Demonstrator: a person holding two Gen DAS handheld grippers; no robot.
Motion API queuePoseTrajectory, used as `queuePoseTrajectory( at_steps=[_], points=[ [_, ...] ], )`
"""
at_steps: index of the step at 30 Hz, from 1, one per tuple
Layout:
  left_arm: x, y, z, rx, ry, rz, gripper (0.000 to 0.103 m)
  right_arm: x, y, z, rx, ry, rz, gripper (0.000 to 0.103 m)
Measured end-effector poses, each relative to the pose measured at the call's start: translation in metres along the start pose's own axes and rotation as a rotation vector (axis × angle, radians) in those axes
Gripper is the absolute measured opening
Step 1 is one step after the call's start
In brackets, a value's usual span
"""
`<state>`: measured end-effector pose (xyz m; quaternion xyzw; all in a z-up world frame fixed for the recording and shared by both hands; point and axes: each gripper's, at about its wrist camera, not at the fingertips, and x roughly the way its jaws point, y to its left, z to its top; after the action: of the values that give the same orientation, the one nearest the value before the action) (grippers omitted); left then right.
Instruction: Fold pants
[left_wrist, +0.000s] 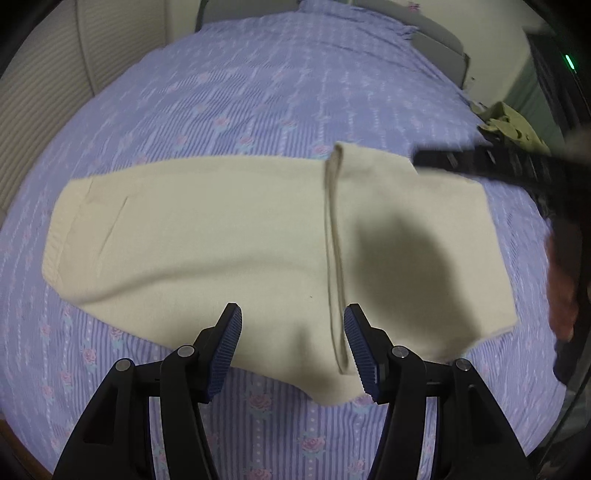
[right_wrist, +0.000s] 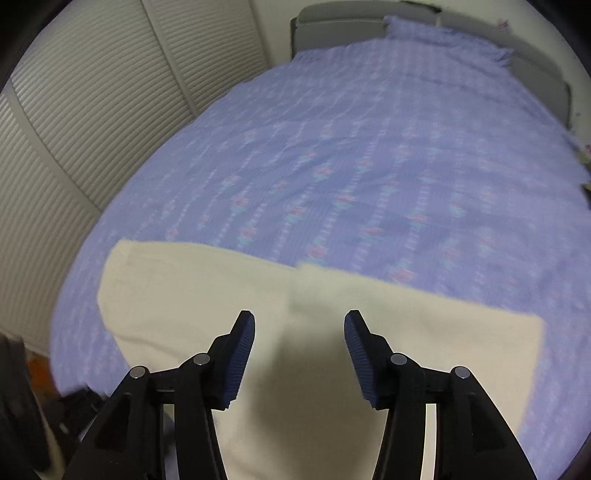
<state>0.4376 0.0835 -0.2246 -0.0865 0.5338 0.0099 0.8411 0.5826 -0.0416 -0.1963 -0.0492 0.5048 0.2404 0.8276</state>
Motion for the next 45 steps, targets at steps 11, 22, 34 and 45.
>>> queuePoseTrajectory(
  at_steps=[11,22,34,45],
  points=[
    [-0.047,0.075,-0.025,-0.215,-0.105,0.116,0.081,-0.051,0.005,-0.077,0.121,0.033,-0.136,0.072],
    [-0.021,0.24,-0.04,-0.576,-0.118,-0.028,0.083,0.014,0.127,-0.038,-0.024,0.066,-0.102,0.073],
    [0.065,0.316,-0.038,-0.757,-0.064,-0.302,0.083,0.082,0.178,-0.016,0.001,0.149,-0.11,0.073],
    [0.056,0.321,-0.026,-0.769,-0.198,-0.496,0.045,0.082,0.197,-0.01,-0.063,0.176,-0.116,0.073]
  ],
)
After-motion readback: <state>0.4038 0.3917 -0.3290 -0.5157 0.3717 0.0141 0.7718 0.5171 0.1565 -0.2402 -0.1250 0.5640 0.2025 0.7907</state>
